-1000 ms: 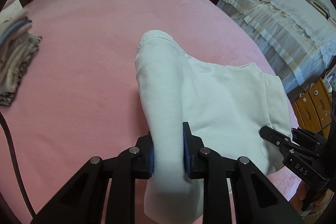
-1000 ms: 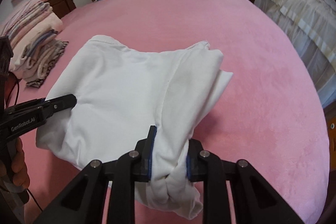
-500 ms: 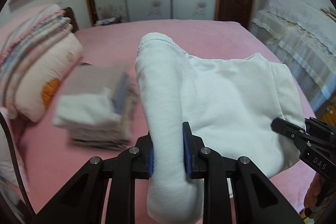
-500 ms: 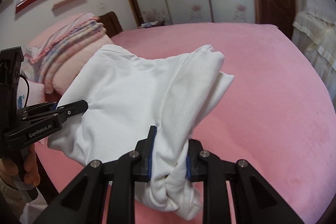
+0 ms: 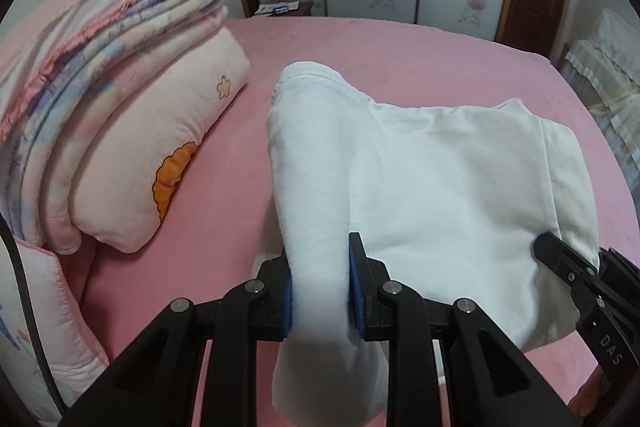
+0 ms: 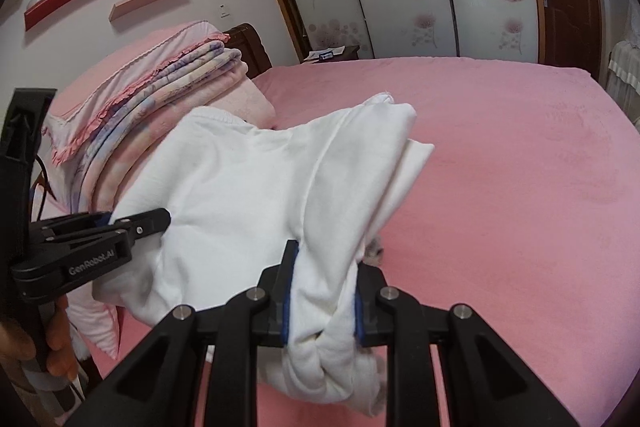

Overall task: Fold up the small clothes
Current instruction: 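Lift the bundle with both tools and carry it toward the clothes stack, then lower the bundle onto the clothes stack and open both tools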

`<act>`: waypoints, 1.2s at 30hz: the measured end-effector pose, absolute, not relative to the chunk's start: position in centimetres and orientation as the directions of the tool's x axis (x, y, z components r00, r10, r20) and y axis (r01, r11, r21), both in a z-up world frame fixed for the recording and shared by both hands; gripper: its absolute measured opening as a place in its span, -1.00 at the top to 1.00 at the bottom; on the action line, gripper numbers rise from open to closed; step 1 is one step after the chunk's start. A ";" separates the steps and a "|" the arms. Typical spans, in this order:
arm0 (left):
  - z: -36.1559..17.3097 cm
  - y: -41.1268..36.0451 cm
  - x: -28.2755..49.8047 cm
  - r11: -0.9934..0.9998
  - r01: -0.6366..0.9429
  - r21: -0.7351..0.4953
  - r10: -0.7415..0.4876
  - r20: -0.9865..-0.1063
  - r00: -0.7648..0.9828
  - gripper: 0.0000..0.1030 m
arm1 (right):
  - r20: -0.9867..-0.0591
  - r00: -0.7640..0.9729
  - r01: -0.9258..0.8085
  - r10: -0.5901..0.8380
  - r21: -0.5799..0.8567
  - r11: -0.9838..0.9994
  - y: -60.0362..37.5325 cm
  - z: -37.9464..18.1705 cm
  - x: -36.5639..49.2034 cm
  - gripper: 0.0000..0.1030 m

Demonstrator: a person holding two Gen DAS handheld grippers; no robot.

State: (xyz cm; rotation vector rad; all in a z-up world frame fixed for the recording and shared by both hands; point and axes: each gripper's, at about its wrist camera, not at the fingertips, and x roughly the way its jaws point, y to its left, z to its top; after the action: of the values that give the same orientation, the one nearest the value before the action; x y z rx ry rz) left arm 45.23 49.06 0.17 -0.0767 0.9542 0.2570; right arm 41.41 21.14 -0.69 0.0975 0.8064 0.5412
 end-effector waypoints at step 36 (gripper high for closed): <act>-8.0 53.7 44.9 0.861 -0.493 0.121 0.422 -0.711 0.563 -0.68 | -0.624 0.645 -0.417 0.441 0.196 0.888 23.5 -5.0 41.0 0.01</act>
State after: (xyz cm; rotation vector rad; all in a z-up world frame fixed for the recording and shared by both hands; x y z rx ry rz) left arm 44.92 53.69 -7.98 -0.0950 0.8100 0.5400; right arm 40.98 23.47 -5.02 0.0349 0.7199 0.4881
